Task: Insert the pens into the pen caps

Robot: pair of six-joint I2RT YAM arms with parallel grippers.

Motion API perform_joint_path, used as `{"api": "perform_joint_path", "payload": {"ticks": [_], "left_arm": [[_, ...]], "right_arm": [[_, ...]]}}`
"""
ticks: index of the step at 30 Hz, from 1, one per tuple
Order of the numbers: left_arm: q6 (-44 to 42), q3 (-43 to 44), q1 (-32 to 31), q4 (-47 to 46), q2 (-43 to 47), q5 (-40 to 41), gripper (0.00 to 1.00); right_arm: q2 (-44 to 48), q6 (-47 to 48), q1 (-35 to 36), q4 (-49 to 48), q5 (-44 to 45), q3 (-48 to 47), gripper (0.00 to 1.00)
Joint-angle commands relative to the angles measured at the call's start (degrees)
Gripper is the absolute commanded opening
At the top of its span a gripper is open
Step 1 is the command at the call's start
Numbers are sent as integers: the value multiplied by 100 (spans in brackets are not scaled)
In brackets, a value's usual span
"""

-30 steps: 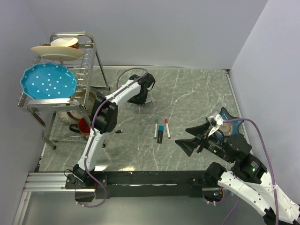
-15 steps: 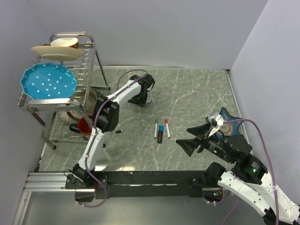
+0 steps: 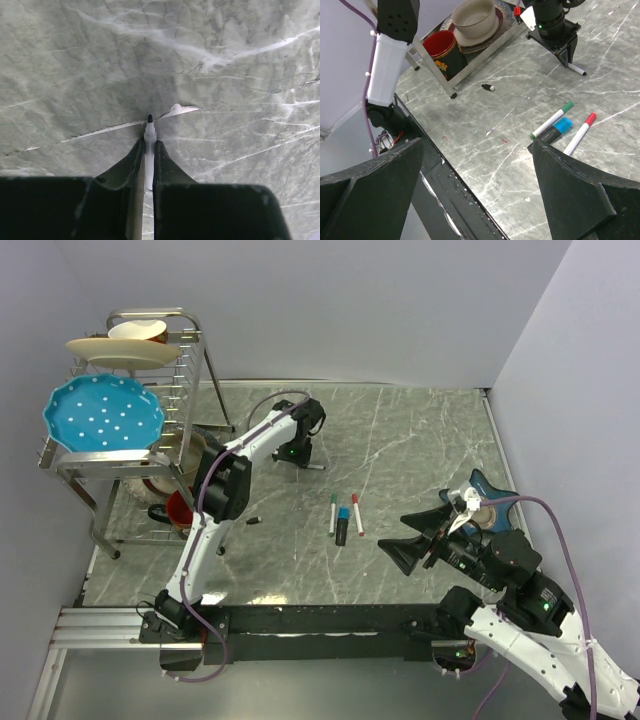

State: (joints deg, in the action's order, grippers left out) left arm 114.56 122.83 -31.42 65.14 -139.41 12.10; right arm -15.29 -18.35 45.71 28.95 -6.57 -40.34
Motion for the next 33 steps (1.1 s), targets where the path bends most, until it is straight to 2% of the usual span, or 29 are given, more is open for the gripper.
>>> {"api": "perform_joint_path", "payload": {"ticks": [1, 5, 10, 19, 24, 31, 33], "left_arm": [[603, -398, -171, 412, 221, 214, 10], [330, -926, -294, 367, 388, 161, 1], [31, -1708, -531, 227, 792, 546, 1], [-908, -2262, -628, 332, 1127, 1049, 1], [-1418, -2816, -646, -264, 1110, 628, 8], [-1648, -2448, -699, -55, 740, 451, 19], [-1613, -2500, -742, -54, 714, 451, 20]], "right_arm": [[70, -11, -10, -3, 68, -273, 96], [96, -63, -10, -117, -29, -168, 96], [44, -160, -10, -170, -160, -80, 97], [184, -292, -10, -57, -161, -36, 97], [246, -353, -10, -47, -108, 26, 97], [184, -327, -10, 14, -90, -97, 97], [202, -327, -10, 23, -90, -106, 97]]}}
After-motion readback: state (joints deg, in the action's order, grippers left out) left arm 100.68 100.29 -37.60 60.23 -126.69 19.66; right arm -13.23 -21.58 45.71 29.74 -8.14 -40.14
